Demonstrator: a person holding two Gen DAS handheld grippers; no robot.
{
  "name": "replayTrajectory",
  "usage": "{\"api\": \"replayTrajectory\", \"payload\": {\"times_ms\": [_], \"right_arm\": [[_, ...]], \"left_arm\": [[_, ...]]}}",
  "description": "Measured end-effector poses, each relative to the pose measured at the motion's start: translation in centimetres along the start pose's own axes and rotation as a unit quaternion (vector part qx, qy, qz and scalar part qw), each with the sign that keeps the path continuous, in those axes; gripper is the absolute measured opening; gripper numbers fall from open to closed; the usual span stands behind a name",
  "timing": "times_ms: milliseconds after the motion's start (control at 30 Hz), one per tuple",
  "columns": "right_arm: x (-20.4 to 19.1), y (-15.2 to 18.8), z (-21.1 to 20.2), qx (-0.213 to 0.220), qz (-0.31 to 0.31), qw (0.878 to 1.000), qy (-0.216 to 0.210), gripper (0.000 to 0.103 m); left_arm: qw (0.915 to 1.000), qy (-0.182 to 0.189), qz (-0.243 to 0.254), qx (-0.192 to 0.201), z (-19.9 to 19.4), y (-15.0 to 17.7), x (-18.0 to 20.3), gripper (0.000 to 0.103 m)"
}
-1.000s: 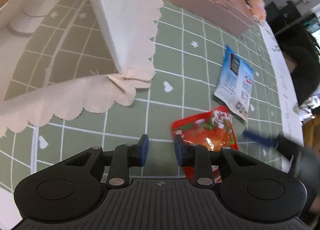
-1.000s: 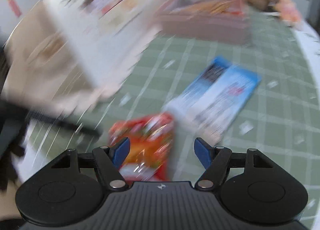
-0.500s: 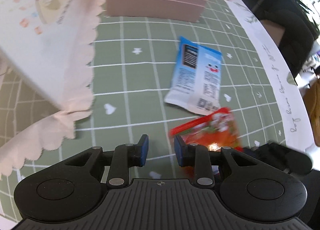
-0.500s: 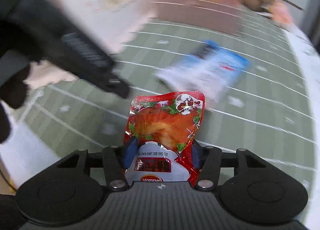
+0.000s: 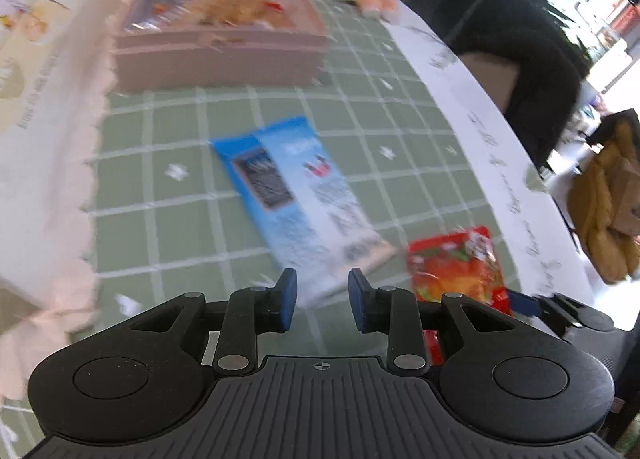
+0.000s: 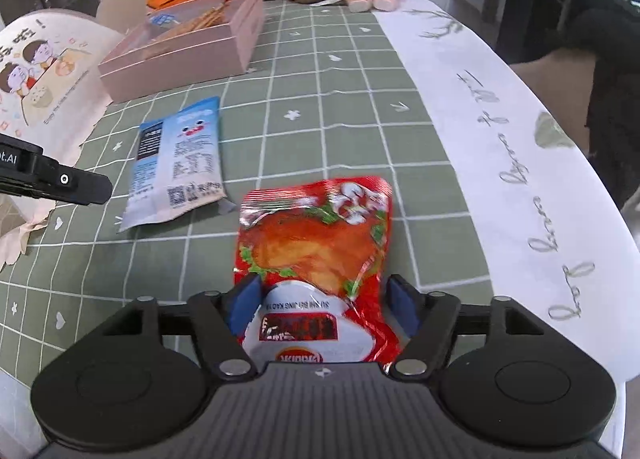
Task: Organize snacks
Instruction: 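Lift the red chicken-leg pack with the right gripper toward the left gripper, then grasp the red pack with the left gripper while the right gripper opens and releases it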
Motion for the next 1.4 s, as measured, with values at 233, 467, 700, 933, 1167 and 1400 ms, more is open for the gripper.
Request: {"api": "replayTrajectory", "payload": {"times_ms": [233,467,700,933,1167,1400], "right_arm": [[3.6,0.8,-3.3,0.066,0.061,0.995,0.038,0.07],[4.3,2.4,-2.2,0.034,0.038,0.998,0.043,0.048],[4.5,3.1,-2.2,0.045,0.039,0.997,0.039,0.049],[4.6,3.3,-2.1,0.056,0.033,0.997,0.039,0.051],[5.2,3.4,-2.0,0.06,0.035,0.996,0.054,0.073],[4.8,3.3,-1.7,0.062,0.032,0.996,0.056,0.073]], "left_arm": [[0.9953,0.072,0.046,-0.045,3.1,3.0,5.9,0.032],[0.9947,0.087,0.032,-0.045,5.7,3.6,7.6,0.035],[0.9918,0.111,0.044,-0.046,6.1,3.2,9.5,0.036],[0.9928,0.089,0.068,-0.042,6.0,2.7,10.5,0.036],[0.9971,0.057,0.05,-0.001,4.5,1.2,8.1,0.036],[0.9966,0.08,0.007,-0.013,4.3,0.2,5.5,0.036]]}}
Point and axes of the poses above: each gripper's, at about its wrist camera, not at the fingertips, and z roughly the way its jaws point, x to its right, y to its underside, the point moved 5 cm from there along z, roughly the way its jaws point, and after that the axes turned 3 degrees about x, right-handed, at the moved point
